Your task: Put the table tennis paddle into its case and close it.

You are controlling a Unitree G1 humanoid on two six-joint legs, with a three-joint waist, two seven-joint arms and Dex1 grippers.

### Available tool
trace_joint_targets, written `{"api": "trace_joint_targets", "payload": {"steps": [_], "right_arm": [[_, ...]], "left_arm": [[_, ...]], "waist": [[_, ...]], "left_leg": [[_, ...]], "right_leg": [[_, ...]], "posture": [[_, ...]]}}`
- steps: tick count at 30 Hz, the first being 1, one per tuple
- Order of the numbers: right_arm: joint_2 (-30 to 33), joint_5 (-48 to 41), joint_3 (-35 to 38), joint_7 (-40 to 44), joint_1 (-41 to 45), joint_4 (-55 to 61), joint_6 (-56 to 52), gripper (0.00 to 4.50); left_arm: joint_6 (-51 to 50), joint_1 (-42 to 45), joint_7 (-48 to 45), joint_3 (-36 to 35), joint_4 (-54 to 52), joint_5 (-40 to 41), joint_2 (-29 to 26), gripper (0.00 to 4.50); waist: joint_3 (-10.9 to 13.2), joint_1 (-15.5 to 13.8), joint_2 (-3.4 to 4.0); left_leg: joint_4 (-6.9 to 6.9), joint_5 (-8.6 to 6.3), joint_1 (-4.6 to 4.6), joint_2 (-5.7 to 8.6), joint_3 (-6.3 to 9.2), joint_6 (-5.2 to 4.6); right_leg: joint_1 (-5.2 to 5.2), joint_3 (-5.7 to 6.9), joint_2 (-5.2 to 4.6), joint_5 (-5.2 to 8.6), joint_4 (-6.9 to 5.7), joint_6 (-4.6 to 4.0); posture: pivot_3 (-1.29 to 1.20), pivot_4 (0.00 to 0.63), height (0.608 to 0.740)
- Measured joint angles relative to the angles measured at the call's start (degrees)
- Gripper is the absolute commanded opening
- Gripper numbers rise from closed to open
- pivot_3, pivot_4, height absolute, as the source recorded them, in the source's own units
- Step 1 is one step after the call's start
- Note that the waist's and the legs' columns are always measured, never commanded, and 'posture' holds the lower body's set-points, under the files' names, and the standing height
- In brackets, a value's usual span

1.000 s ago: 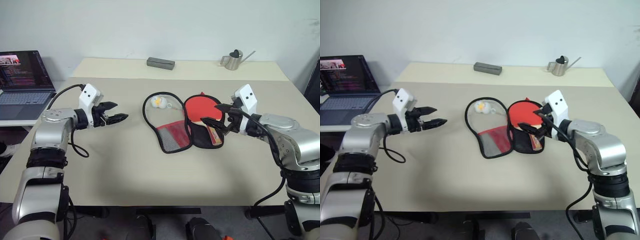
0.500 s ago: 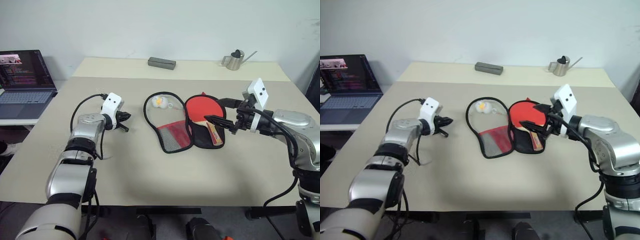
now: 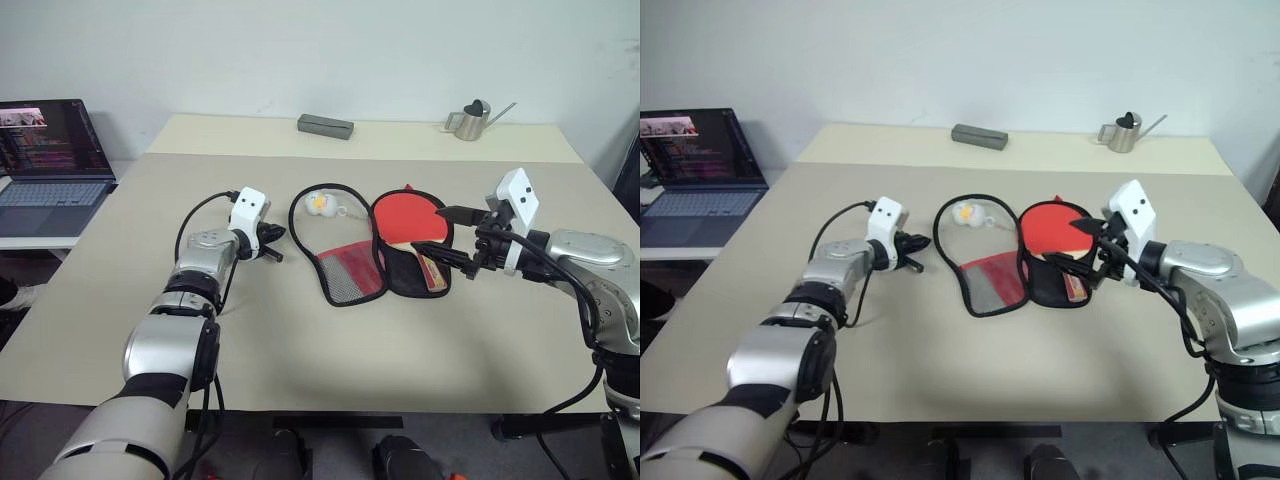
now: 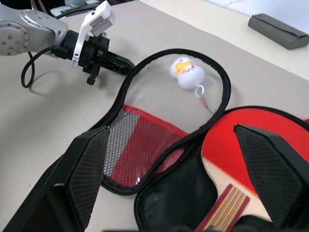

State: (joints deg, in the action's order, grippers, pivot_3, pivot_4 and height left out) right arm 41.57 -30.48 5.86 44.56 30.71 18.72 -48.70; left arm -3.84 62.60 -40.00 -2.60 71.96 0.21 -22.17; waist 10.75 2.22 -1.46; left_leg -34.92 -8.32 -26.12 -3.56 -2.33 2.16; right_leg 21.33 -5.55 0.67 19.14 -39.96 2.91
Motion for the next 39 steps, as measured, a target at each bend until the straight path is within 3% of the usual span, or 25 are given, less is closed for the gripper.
{"api": "trace_joint_targets", "payload": {"steps": [7, 19, 39], "right_arm": [[2.4, 0.0, 1.6, 0.4, -1.1, 0.4, 0.8, 4.50], [3.9, -2.8, 6.6, -2.3, -5.6, 5.2, -1.8, 4.50], [9.4, -12.3, 28.1, -9.9, -20.9, 21.0, -15.5, 4.50]], "left_arm": [[0.3, 0.5, -2.0, -1.0, 0.6, 0.0, 3.7, 0.04], [0.2, 4.4, -15.8, -1.7, -0.7, 2.8, 7.7, 0.04], [2.7, 10.5, -13.2, 0.7, 3.0, 0.4, 24.5, 0.04]], "waist": [[0.0, -0.4, 0.00], [0.0, -0.4, 0.00], [0.0, -0.2, 0.02]], "left_leg": [[-0.01, 0.00, 0.00, 0.02, 0.01, 0.01], [-0.02, 0.02, 0.00, 0.03, 0.04, 0.03], [-0.02, 0.02, 0.02, 0.12, 0.20, 0.03]], "right_leg": [[-0.02, 0.01, 0.00, 0.00, 0.00, 0.00], [-0.04, 0.02, 0.01, 0.00, 0.00, 0.00], [-0.12, 0.01, 0.02, 0.01, 0.00, 0.02]], "posture": [[0.00, 0.150, 0.740], [0.00, 0.150, 0.740], [0.00, 0.150, 0.740]]}}
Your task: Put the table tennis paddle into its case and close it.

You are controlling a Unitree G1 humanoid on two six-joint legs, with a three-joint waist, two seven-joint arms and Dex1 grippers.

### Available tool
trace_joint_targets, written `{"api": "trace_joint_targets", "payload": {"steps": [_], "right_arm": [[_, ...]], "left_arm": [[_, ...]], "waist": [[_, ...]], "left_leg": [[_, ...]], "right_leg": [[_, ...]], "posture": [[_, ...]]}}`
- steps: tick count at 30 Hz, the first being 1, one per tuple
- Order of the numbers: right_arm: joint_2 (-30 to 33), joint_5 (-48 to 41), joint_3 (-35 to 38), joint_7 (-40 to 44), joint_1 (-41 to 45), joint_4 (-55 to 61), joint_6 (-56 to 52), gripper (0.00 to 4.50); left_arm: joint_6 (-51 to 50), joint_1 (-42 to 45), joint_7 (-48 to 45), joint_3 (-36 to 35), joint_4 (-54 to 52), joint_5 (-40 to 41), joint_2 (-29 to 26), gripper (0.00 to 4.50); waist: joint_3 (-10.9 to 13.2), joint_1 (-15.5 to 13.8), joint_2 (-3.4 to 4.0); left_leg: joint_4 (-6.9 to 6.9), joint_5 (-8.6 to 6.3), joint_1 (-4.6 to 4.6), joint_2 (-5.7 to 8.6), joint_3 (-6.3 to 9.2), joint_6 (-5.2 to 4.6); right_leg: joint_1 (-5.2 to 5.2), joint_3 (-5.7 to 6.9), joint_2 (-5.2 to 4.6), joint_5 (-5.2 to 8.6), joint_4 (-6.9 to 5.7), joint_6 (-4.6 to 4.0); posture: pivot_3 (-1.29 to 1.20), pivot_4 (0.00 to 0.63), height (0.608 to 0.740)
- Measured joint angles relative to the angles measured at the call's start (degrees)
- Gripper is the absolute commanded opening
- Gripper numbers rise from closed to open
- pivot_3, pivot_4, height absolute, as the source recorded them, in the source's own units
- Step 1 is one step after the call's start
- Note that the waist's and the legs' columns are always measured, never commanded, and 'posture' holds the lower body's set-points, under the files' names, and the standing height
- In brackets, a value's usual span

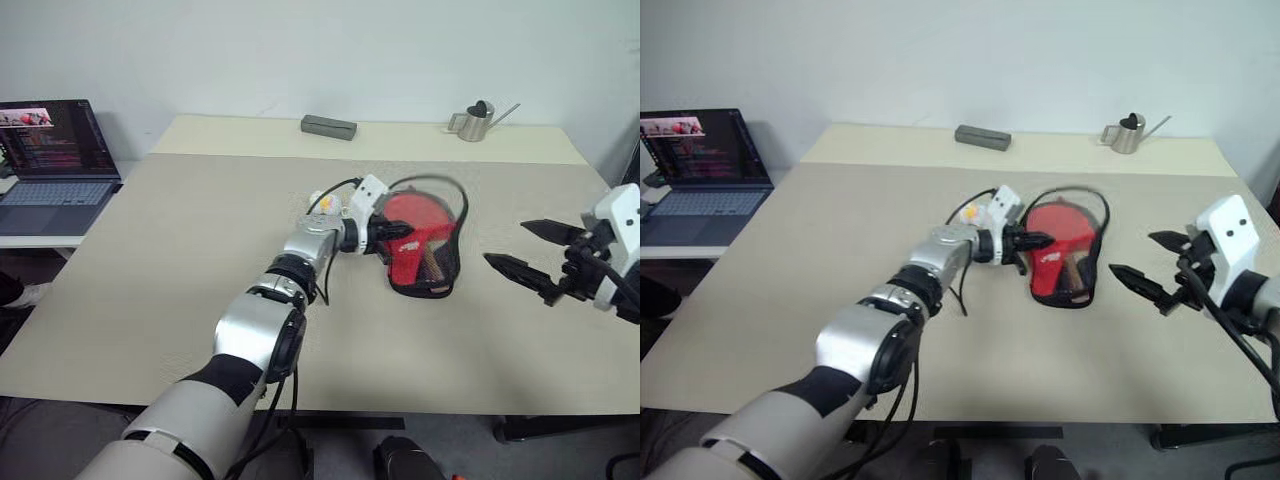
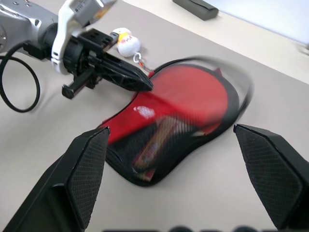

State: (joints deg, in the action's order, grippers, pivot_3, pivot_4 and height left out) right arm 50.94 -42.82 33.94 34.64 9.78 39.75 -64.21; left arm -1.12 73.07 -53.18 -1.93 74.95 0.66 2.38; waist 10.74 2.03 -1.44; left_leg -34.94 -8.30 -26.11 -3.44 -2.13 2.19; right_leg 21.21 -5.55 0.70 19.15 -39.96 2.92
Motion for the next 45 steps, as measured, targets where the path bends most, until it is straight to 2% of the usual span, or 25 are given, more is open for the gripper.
{"api": "trace_joint_targets", "payload": {"steps": [8, 15, 20, 24, 29, 34, 39, 45], "right_arm": [[0.3, -1.9, 2.1, -2.3, -1.6, 1.6, -1.6, 4.50], [0.6, -1.7, -0.9, -2.7, 0.1, 0.3, -0.8, 4.50], [0.6, -1.2, -4.4, -2.5, 1.7, -2.0, 1.2, 4.50], [0.5, -1.1, -7.6, -2.6, 4.3, -4.8, 2.3, 4.50], [-1.7, -0.4, -13.2, -3.7, 7.7, -8.8, 3.4, 4.50], [-4.9, 2.1, -19.7, -5.0, 11.7, -14.4, 3.9, 4.50], [-8.5, 4.5, -24.2, -7.2, 18.0, -21.2, 3.7, 4.50], [-14.9, 8.7, -26.2, -12.5, 25.4, -32.3, 3.3, 4.50]], "left_arm": [[0.4, 0.6, -1.6, -1.4, 0.1, 0.7, -0.6, 0.04], [0.5, 2.1, -5.0, -3.8, -0.8, 2.6, -7.6, 0.04], [0.6, 0.6, -12.2, -3.1, -5.5, 3.1, -12.4, 0.04], [-0.8, -4.4, -18.7, -2.7, -12.0, 4.3, -16.2, 0.04], [-7.4, -11.6, -25.1, -2.9, -25.3, 8.9, -21.2, 0.04], [-14.6, -18.6, -26.3, -2.2, -38.7, 12.1, -25.8, 0.04], [-18.5, -24.6, -27.4, 1.4, -52.0, 12.9, -30.4, 0.04], [-20.4, -25.3, -19.4, 1.7, -58.9, 12.1, -32.4, 0.04]], "waist": [[0.0, 0.3, 0.01], [0.0, 0.5, 0.02], [0.0, 0.5, 0.04], [0.0, 0.7, 0.05], [0.0, 1.1, 0.05], [0.0, 1.1, 0.06], [0.0, 1.1, 0.06], [0.0, 1.0, 0.06]], "left_leg": [[0.00, 0.01, 0.01, 0.01, 0.06, 0.01], [0.00, 0.01, 0.01, 0.01, 0.07, 0.01], [0.01, 0.01, 0.01, -0.01, 0.05, 0.02], [0.00, 0.02, 0.02, -0.06, 0.05, 0.02], [-0.01, 0.04, 0.01, -0.12, 0.09, 0.05], [-0.08, 0.05, 0.02, -0.13, 0.16, 0.05], [-0.12, 0.05, 0.03, -0.15, 0.21, 0.04], [-0.14, 0.07, 0.05, -0.13, 0.20, 0.01]], "right_leg": [[0.00, 0.00, 0.03, 0.00, -0.01, 0.01], [0.00, 0.01, 0.04, 0.00, 0.00, 0.01], [0.00, 0.00, 0.04, 0.00, 0.00, 0.00], [-0.01, 0.02, 0.05, -0.01, -0.02, -0.01], [-0.01, 0.05, 0.06, -0.01, -0.04, -0.02], [-0.03, 0.03, 0.05, -0.02, -0.09, -0.01], [-0.03, 0.05, 0.05, -0.02, -0.14, -0.02], [-0.04, 0.02, 0.03, -0.04, -0.14, -0.01]], "posture": [[0.00, 0.150, 0.740], [0.00, 0.150, 0.740], [0.00, 0.150, 0.740], [0.00, 0.150, 0.740], [0.00, 0.150, 0.740], [0.00, 0.150, 0.740], [0.00, 0.150, 0.740], [0.00, 0.150, 0.740]]}}
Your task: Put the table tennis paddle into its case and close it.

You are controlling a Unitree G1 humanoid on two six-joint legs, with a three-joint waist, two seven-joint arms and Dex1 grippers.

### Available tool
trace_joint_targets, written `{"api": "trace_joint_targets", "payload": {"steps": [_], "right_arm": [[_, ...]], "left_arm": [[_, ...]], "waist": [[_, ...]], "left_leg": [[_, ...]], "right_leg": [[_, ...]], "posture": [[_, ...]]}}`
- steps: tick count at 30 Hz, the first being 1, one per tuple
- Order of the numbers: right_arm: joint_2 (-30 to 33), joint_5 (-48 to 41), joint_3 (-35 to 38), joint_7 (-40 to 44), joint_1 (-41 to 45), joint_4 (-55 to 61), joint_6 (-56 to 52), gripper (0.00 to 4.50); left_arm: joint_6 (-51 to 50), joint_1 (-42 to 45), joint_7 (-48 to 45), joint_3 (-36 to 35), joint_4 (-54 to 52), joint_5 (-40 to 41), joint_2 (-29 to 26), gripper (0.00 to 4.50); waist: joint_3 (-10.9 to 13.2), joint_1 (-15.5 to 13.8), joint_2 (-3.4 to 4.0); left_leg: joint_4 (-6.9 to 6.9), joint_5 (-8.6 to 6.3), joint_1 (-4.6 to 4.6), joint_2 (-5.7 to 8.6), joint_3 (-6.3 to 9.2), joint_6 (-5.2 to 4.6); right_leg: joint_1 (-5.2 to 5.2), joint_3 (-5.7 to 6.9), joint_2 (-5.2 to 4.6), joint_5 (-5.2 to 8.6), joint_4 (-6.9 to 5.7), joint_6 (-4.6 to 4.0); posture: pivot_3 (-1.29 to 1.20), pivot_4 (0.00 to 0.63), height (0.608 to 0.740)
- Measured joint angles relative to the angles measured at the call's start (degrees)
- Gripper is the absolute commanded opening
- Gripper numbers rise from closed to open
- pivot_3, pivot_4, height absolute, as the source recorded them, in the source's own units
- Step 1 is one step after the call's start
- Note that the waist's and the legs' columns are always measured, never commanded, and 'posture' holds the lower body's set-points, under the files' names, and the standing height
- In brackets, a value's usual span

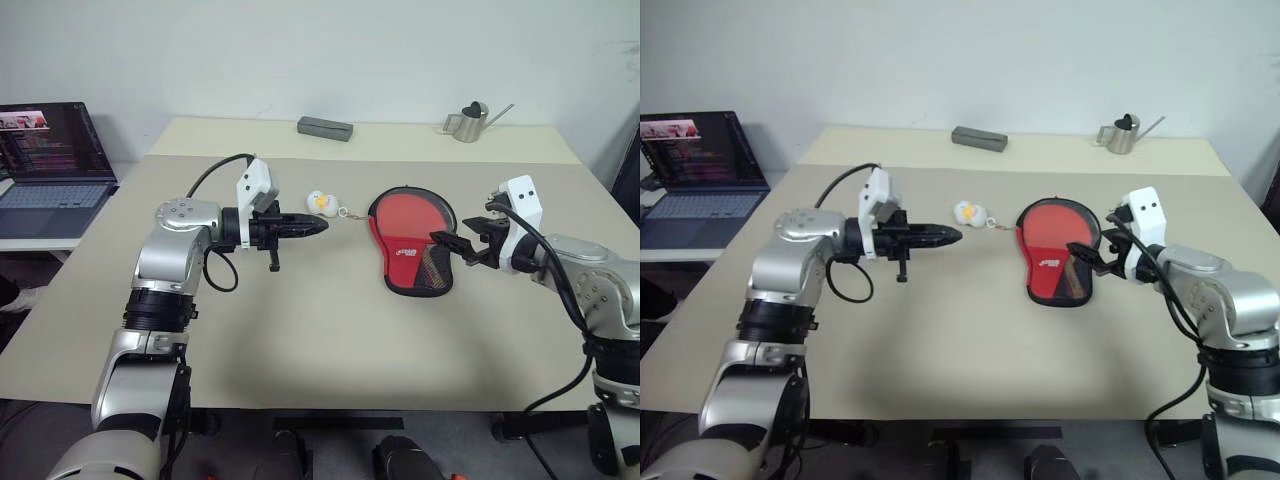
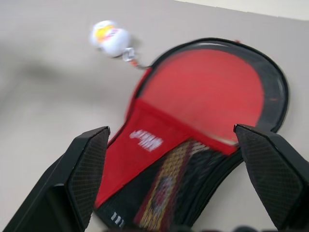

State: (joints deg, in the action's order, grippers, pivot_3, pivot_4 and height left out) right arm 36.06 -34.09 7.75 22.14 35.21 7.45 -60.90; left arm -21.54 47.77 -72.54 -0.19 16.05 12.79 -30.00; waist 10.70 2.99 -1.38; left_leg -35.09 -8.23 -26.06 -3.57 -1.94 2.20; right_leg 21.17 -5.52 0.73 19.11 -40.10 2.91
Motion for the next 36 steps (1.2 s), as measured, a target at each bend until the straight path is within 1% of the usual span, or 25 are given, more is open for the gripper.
{"api": "trace_joint_targets", "payload": {"steps": [5, 11, 18, 28, 31, 32, 36], "right_arm": [[-2.9, 2.5, 0.0, -1.9, 2.5, -6.8, -0.2, 4.50], [-5.7, 6.7, -1.9, -1.8, 2.9, -15.2, 2.7, 4.50], [-7.9, 10.8, -3.4, 0.2, 5.2, -24.7, 8.4, 4.50], [-10.1, 11.9, -1.8, 1.7, 8.9, -33.4, 11.2, 4.50], [-10.4, 12.0, -0.7, 1.7, 9.5, -34.5, 10.9, 3.91], [-10.4, 11.9, -0.3, 1.9, 9.5, -34.5, 10.1, 3.61], [-9.7, 11.4, 0.9, 2.3, 9.0, -33.2, 7.4, 3.61]], "left_arm": [[-4.5, -0.9, 5.7, 0.0, -4.5, 0.4, -0.2, 0.04], [-9.5, -3.6, 8.3, 0.0, -9.2, 2.2, -1.2, 0.04], [-10.5, -4.3, 9.3, 0.0, -11.0, 3.1, -1.9, 0.04], [-10.3, -4.3, 9.3, 1.3, -11.0, 3.8, -1.9, 0.04], [-9.9, -4.3, 9.2, 2.1, -10.9, 3.9, -1.9, 0.00], [-9.6, -4.3, 9.2, 2.1, -10.9, 3.9, -1.9, 0.00], [-9.1, -4.3, 9.1, 2.2, -10.8, 4.0, -2.5, 0.00]], "waist": [[0.0, 0.0, 0.00], [0.0, 0.1, 0.00], [0.0, 0.2, 0.00], [0.0, 0.2, 0.00], [0.0, 0.2, 0.01], [0.0, 0.2, 0.01], [0.0, 0.1, 0.01]], "left_leg": [[0.04, 0.00, -0.02, -0.01, -0.02, 0.00], [0.04, 0.00, 0.00, -0.02, -0.06, 0.00], [0.04, 0.00, 0.00, -0.01, -0.09, 0.00], [0.04, 0.00, 0.01, -0.02, -0.12, 0.00], [0.04, 0.00, 0.02, -0.02, -0.12, 0.00], [0.04, 0.00, 0.02, -0.02, -0.12, 0.00], [0.05, 0.00, 0.02, -0.01, -0.12, 0.00]], "right_leg": [[0.04, -0.01, 0.00, 0.00, 0.02, 0.00], [0.05, -0.02, 0.01, 0.00, 0.00, -0.01], [0.05, -0.02, 0.01, 0.00, 0.01, -0.01], [0.03, 0.00, 0.01, -0.01, 0.01, -0.01], [0.02, 0.00, 0.01, -0.01, 0.01, -0.02], [0.02, 0.00, 0.01, -0.01, 0.01, -0.02], [0.01, 0.01, 0.01, 0.00, 0.02, -0.02]], "posture": [[0.00, 0.150, 0.740], [0.00, 0.150, 0.740], [0.00, 0.150, 0.740], [0.00, 0.150, 0.740], [0.00, 0.150, 0.740], [0.00, 0.150, 0.740], [0.00, 0.150, 0.740]]}}
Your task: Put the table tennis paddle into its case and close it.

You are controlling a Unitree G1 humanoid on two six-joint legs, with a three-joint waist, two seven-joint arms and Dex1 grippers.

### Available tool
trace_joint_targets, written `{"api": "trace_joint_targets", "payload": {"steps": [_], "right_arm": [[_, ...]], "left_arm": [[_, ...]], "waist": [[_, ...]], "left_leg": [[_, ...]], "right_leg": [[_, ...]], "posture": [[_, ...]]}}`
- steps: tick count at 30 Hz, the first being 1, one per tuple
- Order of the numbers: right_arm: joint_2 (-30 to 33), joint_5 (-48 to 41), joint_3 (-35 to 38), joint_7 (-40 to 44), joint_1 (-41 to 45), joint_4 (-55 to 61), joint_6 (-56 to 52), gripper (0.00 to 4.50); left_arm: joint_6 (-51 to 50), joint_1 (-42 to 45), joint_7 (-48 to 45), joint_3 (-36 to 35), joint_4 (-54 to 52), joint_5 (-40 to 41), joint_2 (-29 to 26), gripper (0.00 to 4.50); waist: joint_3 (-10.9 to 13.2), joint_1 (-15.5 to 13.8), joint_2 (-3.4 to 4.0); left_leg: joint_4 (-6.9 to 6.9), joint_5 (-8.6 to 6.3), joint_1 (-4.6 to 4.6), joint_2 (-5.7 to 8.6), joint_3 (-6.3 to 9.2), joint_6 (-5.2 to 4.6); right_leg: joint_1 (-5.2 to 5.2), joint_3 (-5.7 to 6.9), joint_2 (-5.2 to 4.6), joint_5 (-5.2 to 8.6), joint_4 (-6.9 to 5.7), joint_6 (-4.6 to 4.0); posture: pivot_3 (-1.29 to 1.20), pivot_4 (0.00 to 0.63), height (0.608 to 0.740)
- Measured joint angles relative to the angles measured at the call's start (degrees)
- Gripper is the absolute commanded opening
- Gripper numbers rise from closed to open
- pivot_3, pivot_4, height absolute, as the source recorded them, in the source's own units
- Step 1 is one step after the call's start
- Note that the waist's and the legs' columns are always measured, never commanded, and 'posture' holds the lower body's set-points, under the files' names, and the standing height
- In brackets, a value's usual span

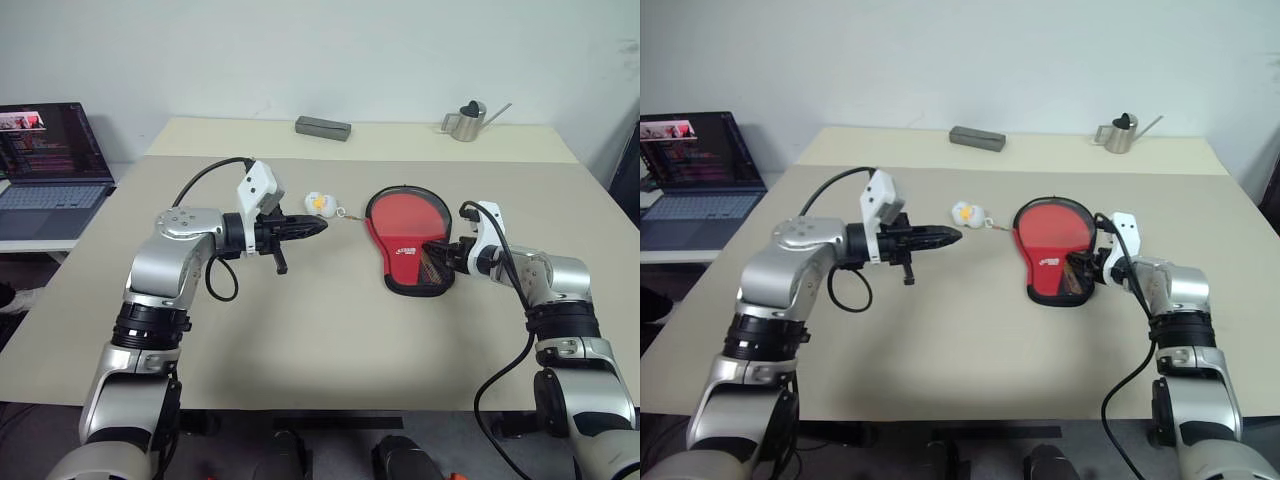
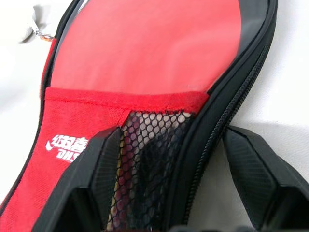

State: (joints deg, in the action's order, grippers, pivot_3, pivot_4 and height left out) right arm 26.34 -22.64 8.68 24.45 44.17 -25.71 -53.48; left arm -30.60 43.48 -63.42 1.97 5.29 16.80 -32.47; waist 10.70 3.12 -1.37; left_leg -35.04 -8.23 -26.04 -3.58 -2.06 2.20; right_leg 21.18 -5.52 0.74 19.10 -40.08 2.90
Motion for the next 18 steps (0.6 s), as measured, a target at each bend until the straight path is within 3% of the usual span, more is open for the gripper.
{"api": "trace_joint_targets", "payload": {"steps": [8, 18], "right_arm": [[1.4, -2.2, 3.5, 0.3, -3.8, 6.1, -6.6, 3.61], [-2.3, -3.1, 4.1, -2.3, -4.6, 8.4, -7.6, 0.46]], "left_arm": [[0.6, 0.0, -0.3, 0.0, 0.8, 0.1, -0.2, 0.00], [1.3, 0.1, -0.9, 0.6, 1.9, 0.1, -0.1, 0.00]], "waist": [[0.0, -0.3, 0.00], [0.0, 0.2, 0.00]], "left_leg": [[0.01, 0.00, 0.00, -0.01, -0.04, 0.00], [0.01, 0.00, 0.01, -0.01, -0.04, 0.00]], "right_leg": [[0.00, 0.00, 0.00, 0.00, 0.02, 0.00], [0.00, -0.01, 0.01, 0.00, 0.02, 0.00]], "posture": [[0.00, 0.150, 0.740], [0.00, 0.150, 0.740]]}}
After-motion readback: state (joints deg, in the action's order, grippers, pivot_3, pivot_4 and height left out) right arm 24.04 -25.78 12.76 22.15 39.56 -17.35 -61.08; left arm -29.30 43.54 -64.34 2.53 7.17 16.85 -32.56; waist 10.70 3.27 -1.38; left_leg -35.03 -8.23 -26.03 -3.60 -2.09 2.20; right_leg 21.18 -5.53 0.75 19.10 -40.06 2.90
